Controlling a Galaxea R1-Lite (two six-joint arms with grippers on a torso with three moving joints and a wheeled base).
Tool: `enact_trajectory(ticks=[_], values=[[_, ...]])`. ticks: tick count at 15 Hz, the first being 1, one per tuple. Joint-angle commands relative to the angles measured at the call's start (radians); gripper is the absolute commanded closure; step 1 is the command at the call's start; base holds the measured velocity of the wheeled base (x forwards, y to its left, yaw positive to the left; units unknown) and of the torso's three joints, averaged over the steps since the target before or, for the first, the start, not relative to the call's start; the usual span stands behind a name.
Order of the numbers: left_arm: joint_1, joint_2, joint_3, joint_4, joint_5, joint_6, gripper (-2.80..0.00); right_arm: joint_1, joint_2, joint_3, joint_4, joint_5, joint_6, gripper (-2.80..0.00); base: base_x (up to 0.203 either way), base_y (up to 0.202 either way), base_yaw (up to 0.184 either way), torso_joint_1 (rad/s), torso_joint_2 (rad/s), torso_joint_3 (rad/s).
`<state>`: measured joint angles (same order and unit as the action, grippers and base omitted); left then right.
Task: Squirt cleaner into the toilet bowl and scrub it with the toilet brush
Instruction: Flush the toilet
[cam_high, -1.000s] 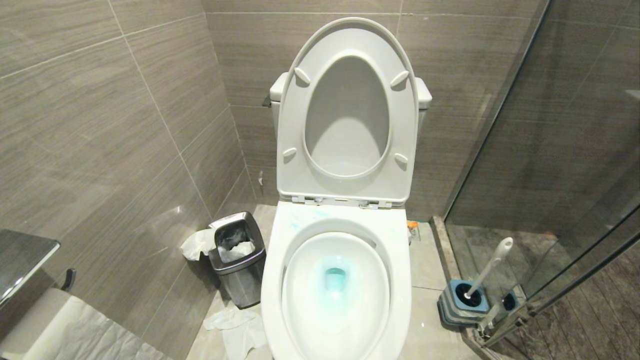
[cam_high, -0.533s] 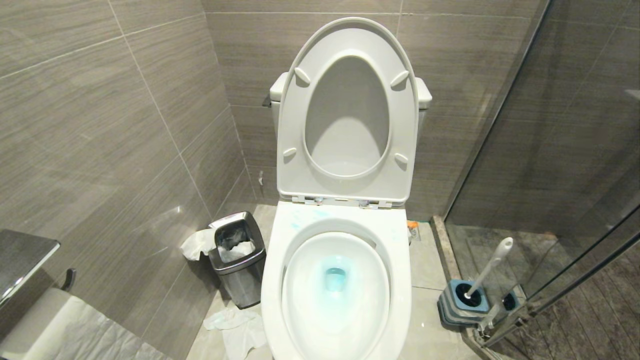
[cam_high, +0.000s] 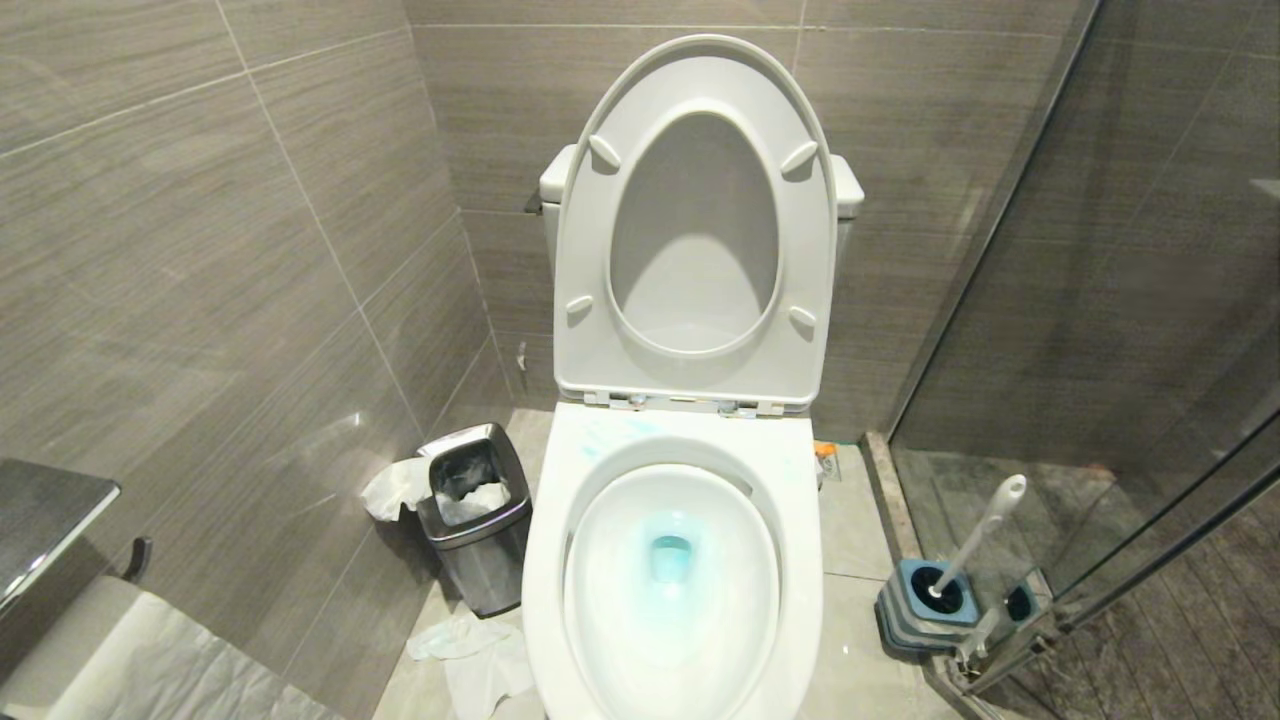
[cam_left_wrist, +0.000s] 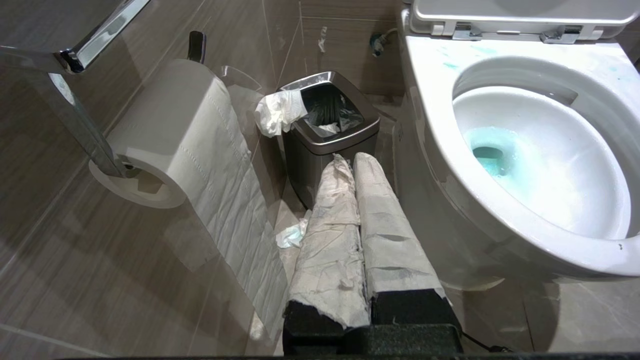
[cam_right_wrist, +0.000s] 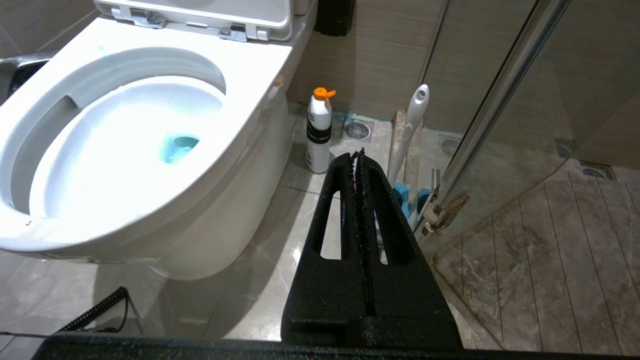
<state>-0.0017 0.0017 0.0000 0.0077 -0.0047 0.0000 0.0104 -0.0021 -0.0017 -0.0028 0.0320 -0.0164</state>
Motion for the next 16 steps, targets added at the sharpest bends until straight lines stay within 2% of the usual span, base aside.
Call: enact_trajectory(ticks=[1,16], values=[[0.0,0.0,0.002,0.0,0.0,0.0,0.0,0.0,0.002,0.001,0.0,0.0,0.0,0.0,0.0,0.0,0.0,0.0,0.0,0.0],[0.0,0.0,0.002,-0.002,0.0,0.005,0.0,0.0,0.002,0.0,0.0,0.0,0.0,0.0,0.0,0.0,0.0,0.0,0.0,0.0]])
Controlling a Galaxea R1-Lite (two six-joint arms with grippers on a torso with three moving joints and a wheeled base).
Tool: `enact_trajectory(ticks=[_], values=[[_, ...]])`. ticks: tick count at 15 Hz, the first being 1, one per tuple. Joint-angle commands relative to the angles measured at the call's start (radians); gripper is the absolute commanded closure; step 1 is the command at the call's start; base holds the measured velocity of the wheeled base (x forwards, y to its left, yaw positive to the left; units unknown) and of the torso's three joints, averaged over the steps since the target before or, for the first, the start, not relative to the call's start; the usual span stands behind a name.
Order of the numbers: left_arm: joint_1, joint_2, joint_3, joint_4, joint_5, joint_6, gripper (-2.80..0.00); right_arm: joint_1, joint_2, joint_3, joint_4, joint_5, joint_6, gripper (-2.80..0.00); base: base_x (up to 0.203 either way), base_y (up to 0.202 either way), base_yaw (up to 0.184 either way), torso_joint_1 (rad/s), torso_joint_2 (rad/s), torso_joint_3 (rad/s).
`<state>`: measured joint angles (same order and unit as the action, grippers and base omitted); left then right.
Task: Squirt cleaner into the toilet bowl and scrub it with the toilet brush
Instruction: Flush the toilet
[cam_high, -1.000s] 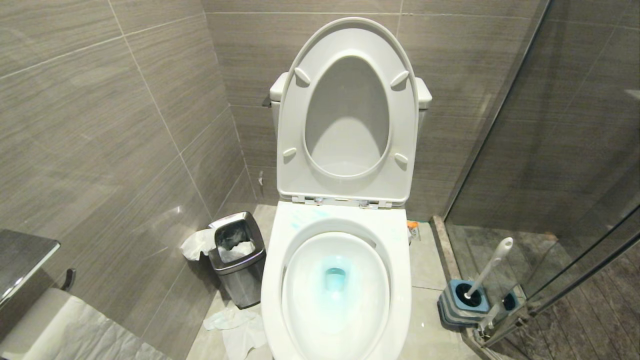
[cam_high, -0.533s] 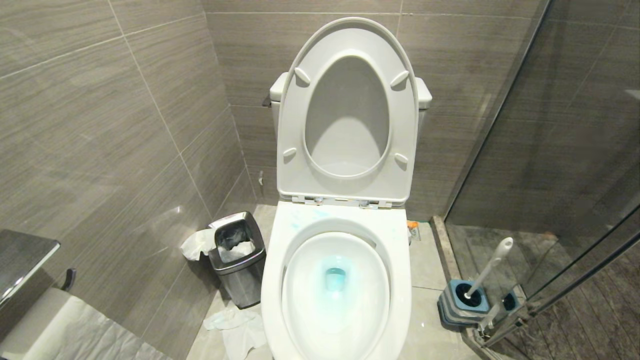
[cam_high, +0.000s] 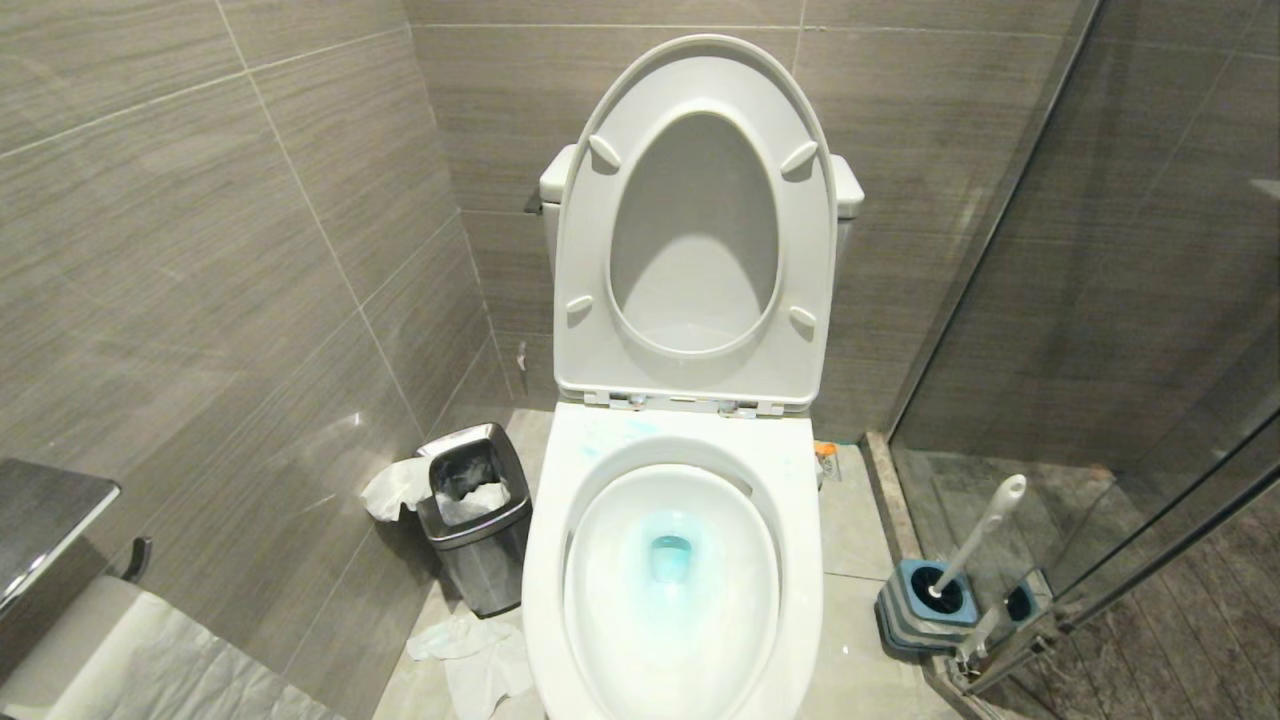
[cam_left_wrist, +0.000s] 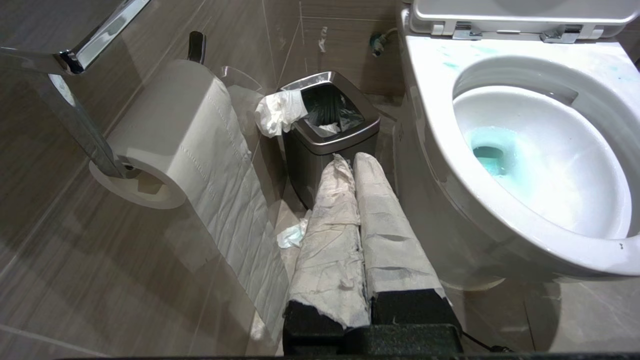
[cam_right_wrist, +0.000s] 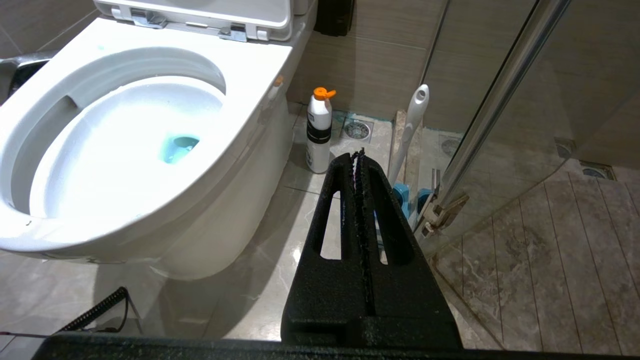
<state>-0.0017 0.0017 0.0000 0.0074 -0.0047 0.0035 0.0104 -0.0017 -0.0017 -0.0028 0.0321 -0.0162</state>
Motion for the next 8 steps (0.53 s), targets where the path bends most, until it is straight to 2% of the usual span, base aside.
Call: enact_trajectory(ticks=[1,3,4,6,8], values=[[0.0,0.0,0.003,-0.001,0.0,0.003,0.0,0.0,0.002,0.0,0.0,0.0,-0.001,0.0,0.0,0.0,0.0,0.0,0.0,0.0],[0.0,0.0,0.002,-0.003,-0.01,0.021,0.0,0.0,0.002,0.0,0.0,0.0,-0.001,0.0,0.0,0.0,0.0,0.0,0.0,0.0],[0.0,0.0,-0.004,-0.008,-0.017,0.059,0.0,0.0,0.002,0.0,0.0,0.0,-0.001,0.0,0.0,0.0,0.0,0.0,0.0,0.0],[-0.002,0.014,-0.108,0.003,-0.098,0.086,0.0,0.0,0.002,0.0,0.0,0.0,0.0,0.0,0.0,0.0,0.0,0.0,0.0,0.0],[-0.001,0.112,-0.24,0.026,-0.158,0.11,0.0,0.0,0.002,0.0,0.0,0.0,0.001,0.0,0.0,0.0,0.0,0.0,0.0,0.0]])
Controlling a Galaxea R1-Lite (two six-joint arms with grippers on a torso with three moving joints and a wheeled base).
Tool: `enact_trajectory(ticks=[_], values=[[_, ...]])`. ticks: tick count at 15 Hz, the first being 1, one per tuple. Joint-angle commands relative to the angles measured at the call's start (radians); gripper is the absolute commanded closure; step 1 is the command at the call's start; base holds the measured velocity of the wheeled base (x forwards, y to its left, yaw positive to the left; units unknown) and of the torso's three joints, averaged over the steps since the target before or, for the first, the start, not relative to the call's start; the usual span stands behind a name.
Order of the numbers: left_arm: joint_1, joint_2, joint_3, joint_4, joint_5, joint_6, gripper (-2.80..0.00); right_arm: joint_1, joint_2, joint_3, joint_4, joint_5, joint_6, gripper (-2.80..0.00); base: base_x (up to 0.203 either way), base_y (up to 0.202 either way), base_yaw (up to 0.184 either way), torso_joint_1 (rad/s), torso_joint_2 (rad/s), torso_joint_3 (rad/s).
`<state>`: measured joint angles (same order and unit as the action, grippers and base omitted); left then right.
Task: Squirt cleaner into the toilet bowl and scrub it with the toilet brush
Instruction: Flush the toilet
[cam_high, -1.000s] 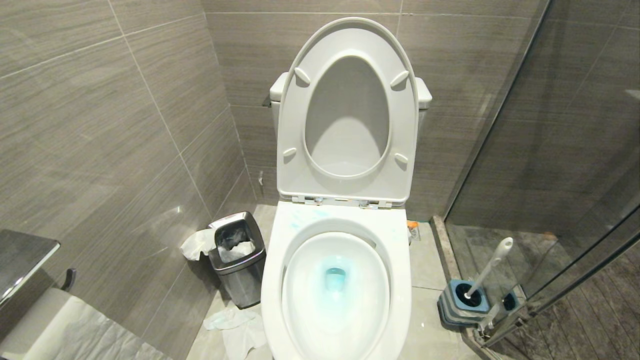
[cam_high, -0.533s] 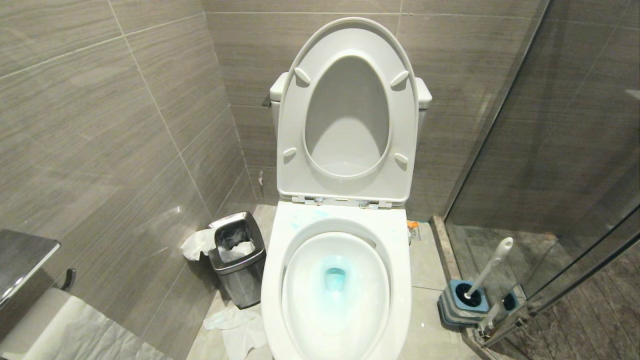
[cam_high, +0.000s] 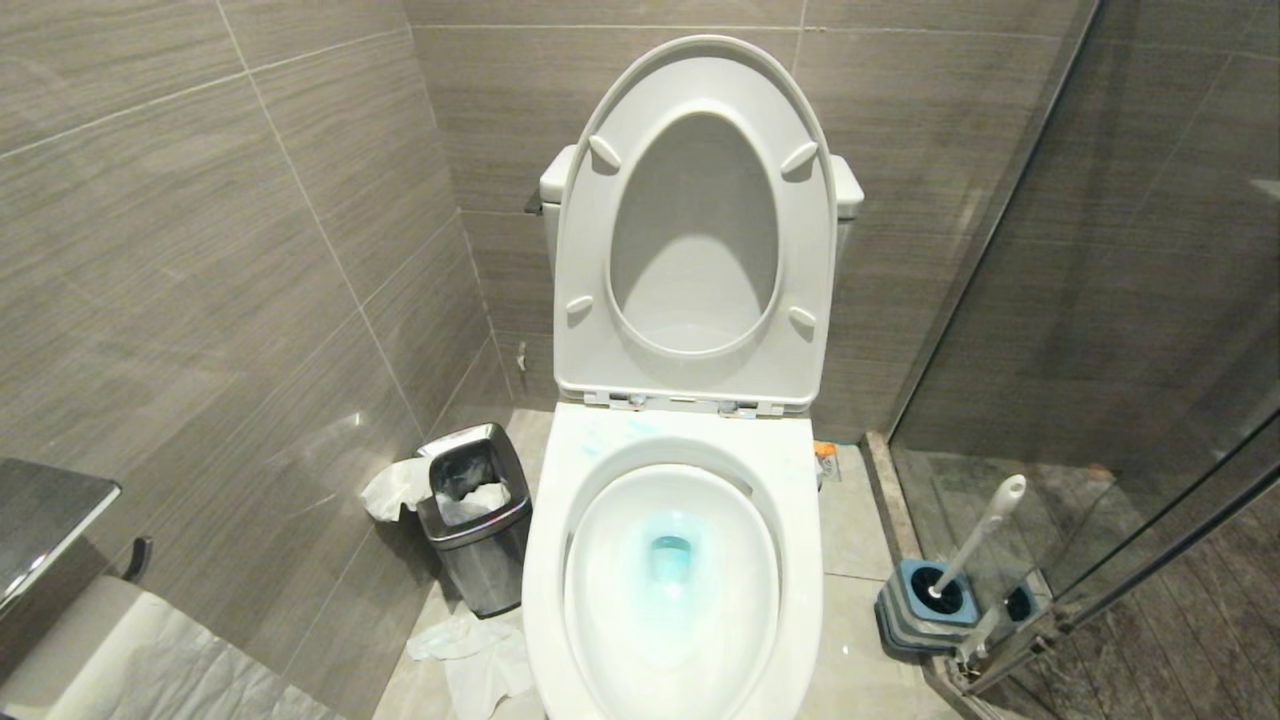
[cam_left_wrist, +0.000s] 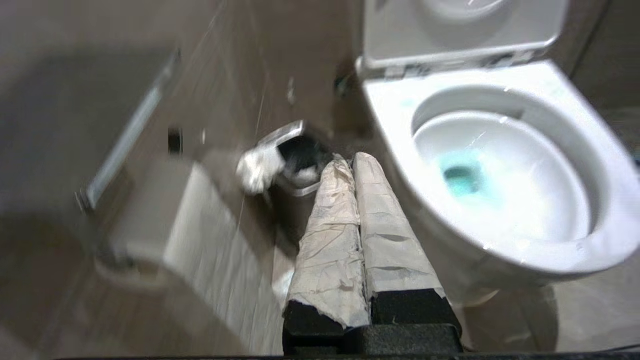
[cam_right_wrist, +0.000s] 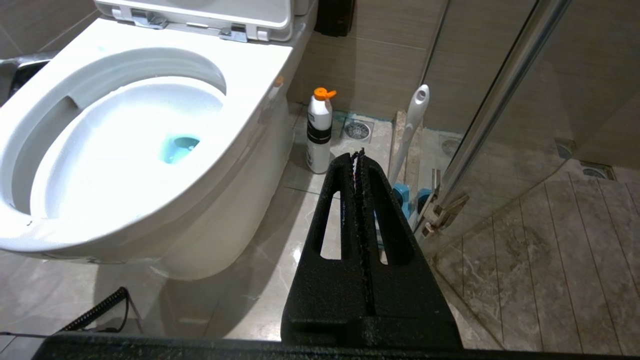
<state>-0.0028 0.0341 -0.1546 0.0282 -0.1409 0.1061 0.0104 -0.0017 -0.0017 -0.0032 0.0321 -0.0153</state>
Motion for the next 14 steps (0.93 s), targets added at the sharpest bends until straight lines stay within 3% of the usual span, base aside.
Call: enact_trajectory(ticks=[1,8,14], values=[[0.0,0.16,-0.15,0.008,-0.033,0.015,0.0,0.0,0.002,0.0,0.0,0.0,0.0,0.0,0.0,0.0,0.0,0.0,0.0,0.0],[-0.004,0.779,-0.678,-0.019,-0.049,0.018,0.0,0.0,0.002,0.0,0.0,0.0,0.0,0.0,0.0,0.0,0.0,0.0,0.0,0.0],[-0.02,1.331,-1.112,-0.256,-0.042,0.013,0.0,0.0,0.002,0.0,0.0,0.0,0.0,0.0,0.0,0.0,0.0,0.0,0.0,0.0]])
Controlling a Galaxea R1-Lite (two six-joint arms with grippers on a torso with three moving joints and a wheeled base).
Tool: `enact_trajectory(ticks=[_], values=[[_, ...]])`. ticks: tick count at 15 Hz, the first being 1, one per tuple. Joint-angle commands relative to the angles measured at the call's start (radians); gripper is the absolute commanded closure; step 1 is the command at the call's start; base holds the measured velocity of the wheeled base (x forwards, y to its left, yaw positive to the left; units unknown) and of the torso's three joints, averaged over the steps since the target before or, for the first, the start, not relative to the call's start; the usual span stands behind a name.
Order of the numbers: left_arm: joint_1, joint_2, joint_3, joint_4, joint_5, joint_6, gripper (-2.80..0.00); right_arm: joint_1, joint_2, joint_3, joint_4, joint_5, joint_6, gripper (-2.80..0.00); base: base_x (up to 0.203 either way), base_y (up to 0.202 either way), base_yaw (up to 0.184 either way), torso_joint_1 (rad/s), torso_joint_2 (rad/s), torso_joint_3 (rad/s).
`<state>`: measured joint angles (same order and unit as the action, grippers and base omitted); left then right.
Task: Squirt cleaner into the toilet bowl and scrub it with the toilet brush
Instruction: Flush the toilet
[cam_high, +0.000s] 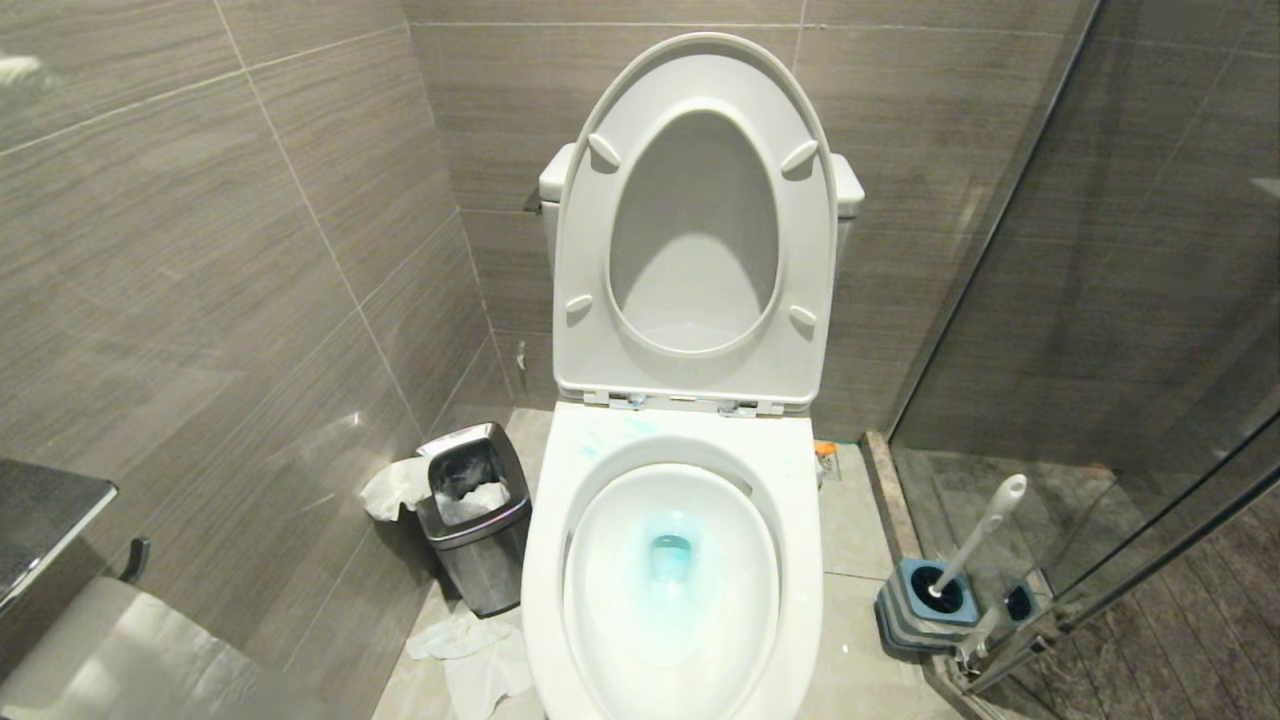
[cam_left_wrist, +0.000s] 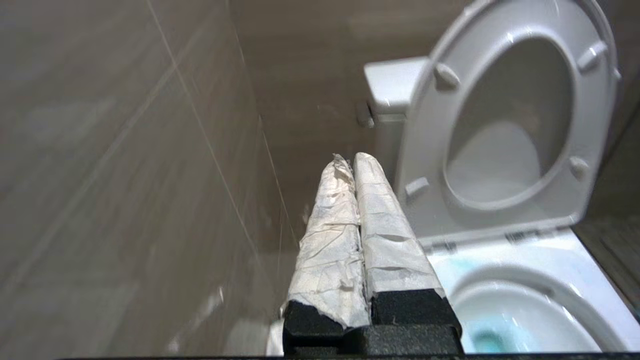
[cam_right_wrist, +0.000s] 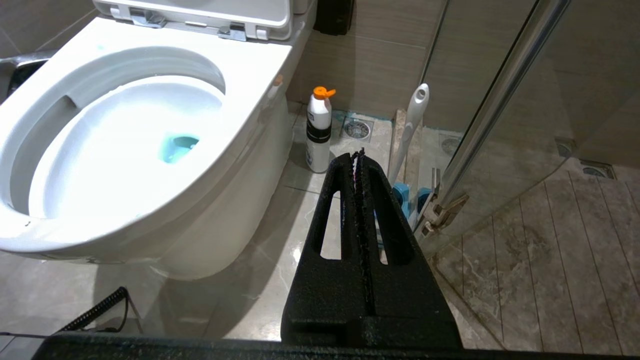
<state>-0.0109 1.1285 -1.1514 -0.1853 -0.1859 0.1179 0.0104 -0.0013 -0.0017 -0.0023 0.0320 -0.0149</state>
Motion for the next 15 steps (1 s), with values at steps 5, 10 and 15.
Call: enact_trajectory(ticks=[5,10,15], values=[[-0.108,0.559,-0.485,-0.099,0.146,-0.006,0.0,0.0,0.001,0.0,-0.001,0.0,0.0,0.0,0.0,0.0,0.0,0.0,0.0,0.0],[-0.214,0.684,-0.743,0.16,0.305,-0.057,0.0,0.0,0.001,0.0,-0.001,0.0,0.0,0.0,0.0,0.0,0.0,0.0,0.0,0.0],[-0.255,0.756,-0.798,0.198,0.316,-0.058,0.0,0.0,0.001,0.0,-0.001,0.0,0.0,0.0,0.0,0.0,0.0,0.0,0.0,0.0]])
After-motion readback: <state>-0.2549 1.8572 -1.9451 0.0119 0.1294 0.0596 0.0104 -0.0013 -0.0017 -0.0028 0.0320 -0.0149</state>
